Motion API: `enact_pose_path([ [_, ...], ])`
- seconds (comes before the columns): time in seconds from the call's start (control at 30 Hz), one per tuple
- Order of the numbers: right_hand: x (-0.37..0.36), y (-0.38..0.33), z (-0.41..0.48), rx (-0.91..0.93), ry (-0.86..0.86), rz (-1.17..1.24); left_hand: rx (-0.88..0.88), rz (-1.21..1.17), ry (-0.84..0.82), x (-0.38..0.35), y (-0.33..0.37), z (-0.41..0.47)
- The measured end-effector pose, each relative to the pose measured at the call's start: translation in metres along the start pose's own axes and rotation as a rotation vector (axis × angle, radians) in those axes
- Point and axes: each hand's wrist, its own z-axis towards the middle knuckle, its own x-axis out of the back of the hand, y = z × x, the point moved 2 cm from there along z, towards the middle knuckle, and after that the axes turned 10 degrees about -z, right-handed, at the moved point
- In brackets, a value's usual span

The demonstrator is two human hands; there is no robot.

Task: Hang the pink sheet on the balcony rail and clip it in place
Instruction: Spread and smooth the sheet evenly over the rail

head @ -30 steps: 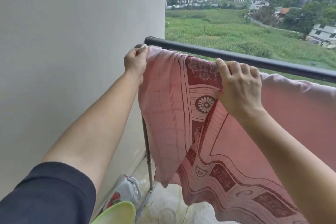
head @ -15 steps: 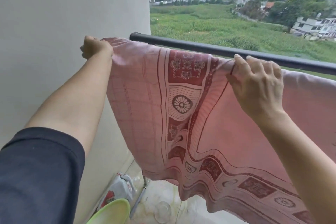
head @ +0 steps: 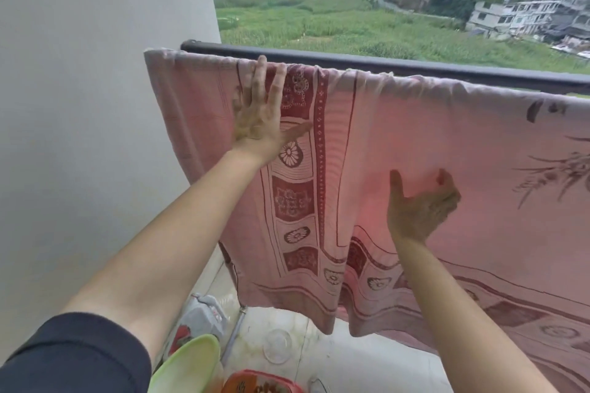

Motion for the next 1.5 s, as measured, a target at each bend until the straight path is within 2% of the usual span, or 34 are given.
enact_pose_path([
  [0.1,0.012,0.018,0.011,0.064,-0.071,-0.107,0.163,-0.002,0.154,0.001,-0.001,-0.008],
  [0.17,0.021,0.025,0.015,0.101,-0.094,-0.162,0.263,-0.04,0.086,-0.011,0.005,-0.02],
  [0.27,0.034,0.034,0.014,0.144,-0.118,-0.185,0.358,-0.28,0.02,-0.035,0.018,-0.041],
  [0.4,0.048,0.039,0.013,0.181,-0.165,-0.191,0.579,-0.385,0.172,-0.047,0.03,-0.06],
  [0.5,0.052,0.043,0.012,0.202,-0.178,-0.188,0.865,-0.406,0.037,-0.055,0.02,-0.07],
  [0.6,0.052,0.047,0.01,0.218,-0.178,-0.179,0.985,-0.443,-0.004,-0.068,0.006,-0.079],
  [0.7,0.05,0.047,0.009,0.24,-0.179,-0.188,0.969,-0.551,0.023,-0.084,-0.004,-0.08],
  [0.8,0.046,0.047,0.009,0.247,-0.189,-0.181,0.865,-0.717,0.069,-0.091,0.006,-0.08],
  [0.93,0.036,0.048,0.007,0.232,-0.201,-0.165,0.613,-0.458,0.056,-0.092,0.029,-0.085],
  [1.0,0.032,0.048,0.005,0.23,-0.19,-0.163,0.522,-0.418,0.038,-0.099,0.028,-0.086],
  [1.1,0.03,0.05,0.002,0.224,-0.183,-0.17,0.522,-0.452,0.031,-0.109,0.017,-0.086],
  [1.2,0.026,0.054,-0.001,0.209,-0.21,-0.224,0.53,-0.387,0.033,-0.11,0.006,-0.096],
  [1.5,0.008,0.08,-0.013,0.238,-0.314,-0.382,0.519,-0.271,-0.19,-0.105,-0.011,-0.127],
])
